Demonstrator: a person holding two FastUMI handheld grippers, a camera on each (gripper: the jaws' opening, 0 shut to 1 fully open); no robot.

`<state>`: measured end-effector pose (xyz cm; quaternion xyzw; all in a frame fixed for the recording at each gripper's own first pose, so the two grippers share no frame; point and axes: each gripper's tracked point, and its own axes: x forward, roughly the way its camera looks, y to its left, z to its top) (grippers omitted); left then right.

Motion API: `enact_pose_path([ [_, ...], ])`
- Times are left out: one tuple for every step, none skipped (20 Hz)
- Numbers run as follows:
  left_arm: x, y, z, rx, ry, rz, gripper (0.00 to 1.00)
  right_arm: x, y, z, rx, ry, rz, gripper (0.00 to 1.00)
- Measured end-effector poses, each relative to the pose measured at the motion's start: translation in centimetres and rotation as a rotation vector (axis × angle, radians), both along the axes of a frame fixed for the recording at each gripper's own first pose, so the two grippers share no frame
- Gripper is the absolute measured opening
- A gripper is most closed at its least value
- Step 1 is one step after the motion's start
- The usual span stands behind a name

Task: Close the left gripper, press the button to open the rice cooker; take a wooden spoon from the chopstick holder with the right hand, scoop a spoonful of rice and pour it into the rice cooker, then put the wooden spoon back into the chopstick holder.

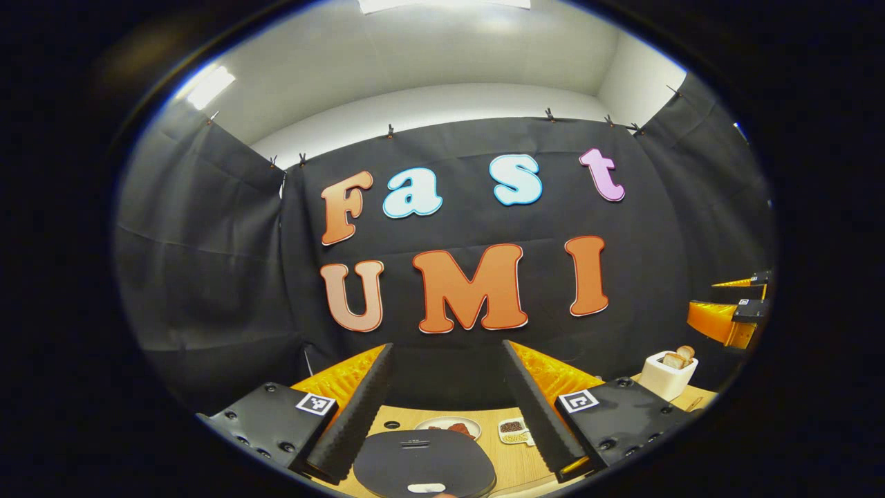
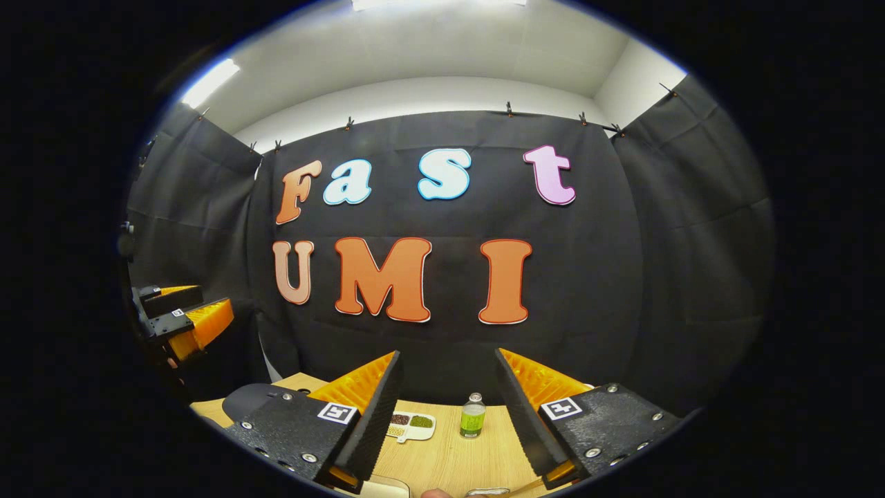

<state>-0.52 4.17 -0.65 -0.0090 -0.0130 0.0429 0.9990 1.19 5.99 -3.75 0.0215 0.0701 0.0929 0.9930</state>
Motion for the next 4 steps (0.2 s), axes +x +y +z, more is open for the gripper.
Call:
enact_pose_path([
  [-0.06, -0.05, -0.08, -0.002, 0.007, -0.003, 0.97, 0.02, -0.07, -0.07, 0.001, 0.003, -0.002, 0.82],
  [-0.15, -0.19, -0.24, -0.005, 0.007, -0.006, 0.97, -0.07, -0.04, -0.06, 0.002, 0.004, -0.001, 0.82],
  [-0.11, -0.23, -0.27, -0.006, 0.01, -0.009, 0.97, -0.07, -0.01, -0.16, 0.001, 0.007, -0.001, 0.82],
  [-0.19, -0.26, -0.35, -0.007, 0.014, -0.01, 0.96, -0.12, 0.11, -0.17, 0.0, 0.007, 0.002, 0.82],
])
